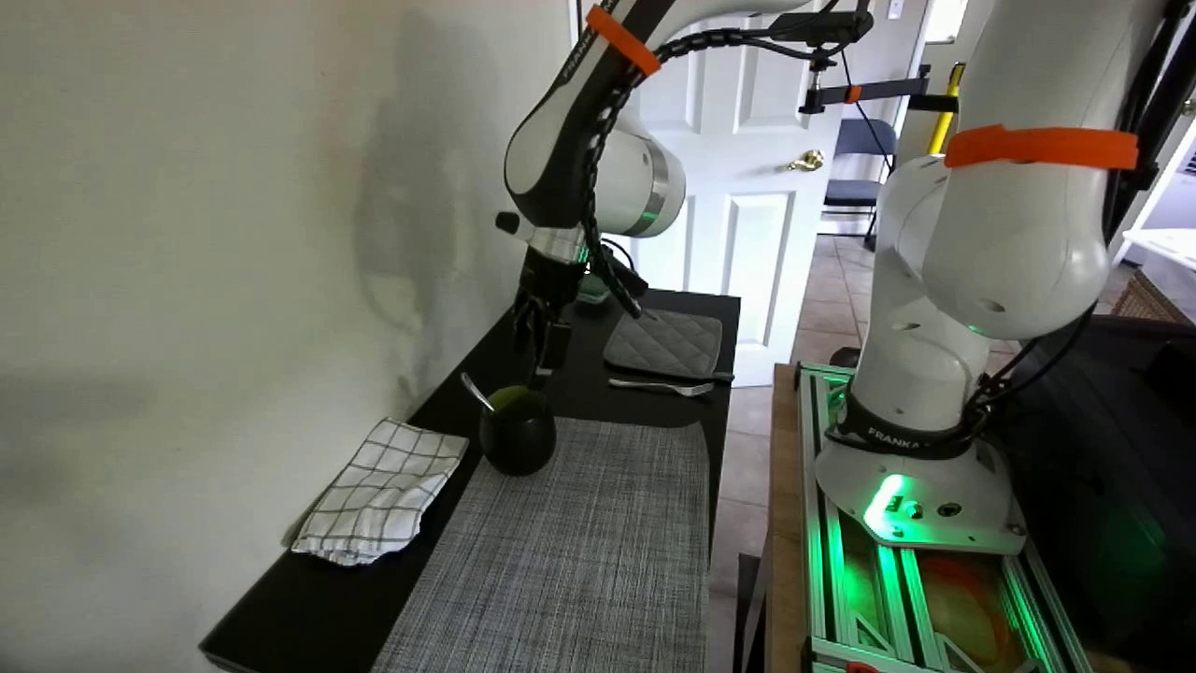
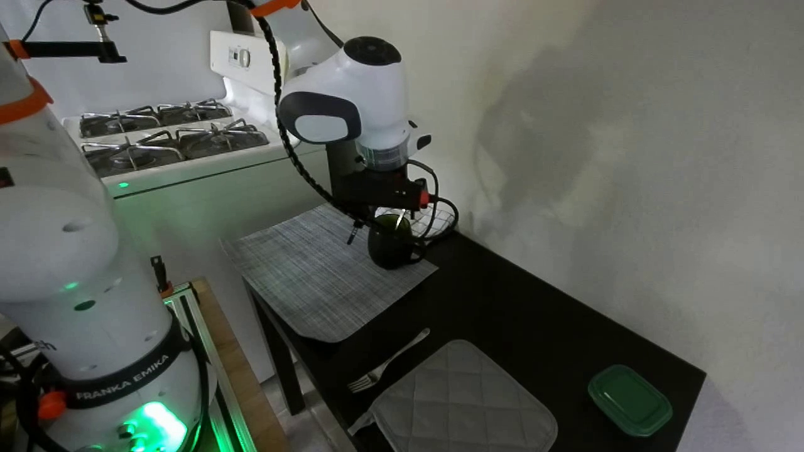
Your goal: Put the silver spoon in the black mug.
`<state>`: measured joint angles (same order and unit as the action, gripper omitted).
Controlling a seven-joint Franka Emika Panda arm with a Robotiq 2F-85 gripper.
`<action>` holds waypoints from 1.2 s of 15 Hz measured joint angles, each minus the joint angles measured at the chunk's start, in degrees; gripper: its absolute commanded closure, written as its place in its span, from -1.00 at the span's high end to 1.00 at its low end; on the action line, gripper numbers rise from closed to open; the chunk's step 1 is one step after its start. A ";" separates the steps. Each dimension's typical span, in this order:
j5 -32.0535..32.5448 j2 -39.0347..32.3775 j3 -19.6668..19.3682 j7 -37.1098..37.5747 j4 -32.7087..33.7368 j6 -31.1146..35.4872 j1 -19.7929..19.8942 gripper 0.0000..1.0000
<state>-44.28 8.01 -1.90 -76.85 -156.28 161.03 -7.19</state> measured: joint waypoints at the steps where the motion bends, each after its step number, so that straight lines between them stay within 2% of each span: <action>1: 3.45 0.87 0.00 2.78 -0.07 -1.41 0.78 1.00; 5: 13.60 5.22 -0.18 12.08 -0.03 -7.33 2.54 1.00; 11: 25.14 11.31 -0.39 25.85 0.10 -13.90 3.07 1.00; 15: 30.05 13.91 -0.39 32.84 0.33 -16.97 3.12 1.00; 18: 31.49 14.70 -0.40 35.18 0.32 -17.40 3.12 1.00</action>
<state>-12.79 22.71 -2.30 -41.67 -155.95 143.64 -4.06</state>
